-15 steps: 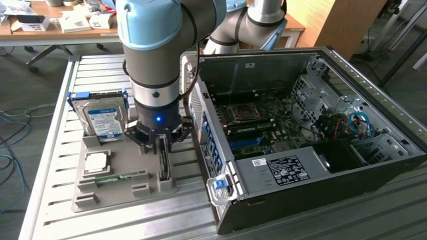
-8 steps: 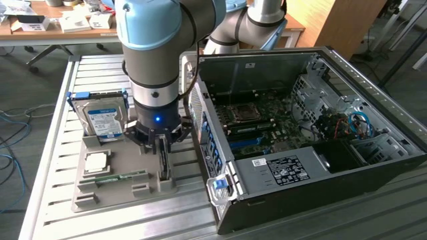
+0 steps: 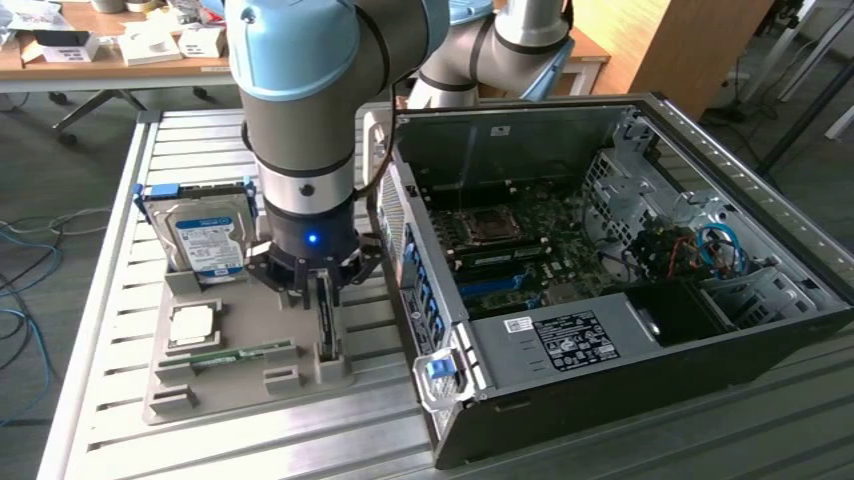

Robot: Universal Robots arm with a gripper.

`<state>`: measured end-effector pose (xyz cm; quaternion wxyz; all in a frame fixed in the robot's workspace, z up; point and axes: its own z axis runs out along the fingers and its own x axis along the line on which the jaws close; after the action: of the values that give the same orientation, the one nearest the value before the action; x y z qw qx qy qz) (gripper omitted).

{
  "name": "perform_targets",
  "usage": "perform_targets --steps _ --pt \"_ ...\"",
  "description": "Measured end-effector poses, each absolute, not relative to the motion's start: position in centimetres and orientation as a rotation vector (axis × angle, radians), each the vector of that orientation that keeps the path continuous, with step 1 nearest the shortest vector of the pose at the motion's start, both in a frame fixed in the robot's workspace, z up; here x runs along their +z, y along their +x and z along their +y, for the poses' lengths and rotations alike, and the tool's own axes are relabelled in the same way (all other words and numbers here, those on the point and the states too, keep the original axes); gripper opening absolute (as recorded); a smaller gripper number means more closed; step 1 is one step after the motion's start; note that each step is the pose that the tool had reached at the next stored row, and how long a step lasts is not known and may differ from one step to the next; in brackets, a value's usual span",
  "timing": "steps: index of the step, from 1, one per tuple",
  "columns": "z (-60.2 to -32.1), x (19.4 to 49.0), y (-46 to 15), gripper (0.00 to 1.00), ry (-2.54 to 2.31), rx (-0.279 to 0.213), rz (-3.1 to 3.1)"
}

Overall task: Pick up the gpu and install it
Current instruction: 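Pick up the gpu and move the gpu toward the slot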

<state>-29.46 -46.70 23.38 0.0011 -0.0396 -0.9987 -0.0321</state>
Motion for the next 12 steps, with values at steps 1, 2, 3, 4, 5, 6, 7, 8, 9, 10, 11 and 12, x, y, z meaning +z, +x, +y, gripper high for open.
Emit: perform_targets --steps 1,2,3,4,5,6,7,8,9,10,11,12 --pt "-46.7 23.31 -29.46 0.38 -0.124 -0.101 -3.135" --pt "-46.7 23.24 -29.46 0.38 -0.124 -0.101 -3.135" --pt "-46.71 23.2 -29.47 0.38 -0.124 -0.101 -3.135" --pt "-46.71 23.2 -29.47 0.38 -0.124 -0.1 -3.135" --pt "-46.71 23.2 -29.47 0.38 -0.124 -0.1 -3.135" --pt "-46.71 23.2 -29.47 0.38 -0.124 -0.1 -3.135" --pt "-46.71 23.2 -29.47 0.38 -0.124 -0.101 -3.135" --pt "-46.71 23.19 -29.46 0.38 -0.124 -0.101 -3.135" --pt "-46.71 23.19 -29.47 0.38 -0.125 -0.101 -3.135" --pt "-46.72 23.18 -29.45 0.38 -0.125 -0.102 -3.135" --pt "-46.74 23.17 -29.42 0.38 -0.124 -0.102 -3.135" --pt "-46.75 23.18 -29.38 0.38 -0.124 -0.102 -3.135"
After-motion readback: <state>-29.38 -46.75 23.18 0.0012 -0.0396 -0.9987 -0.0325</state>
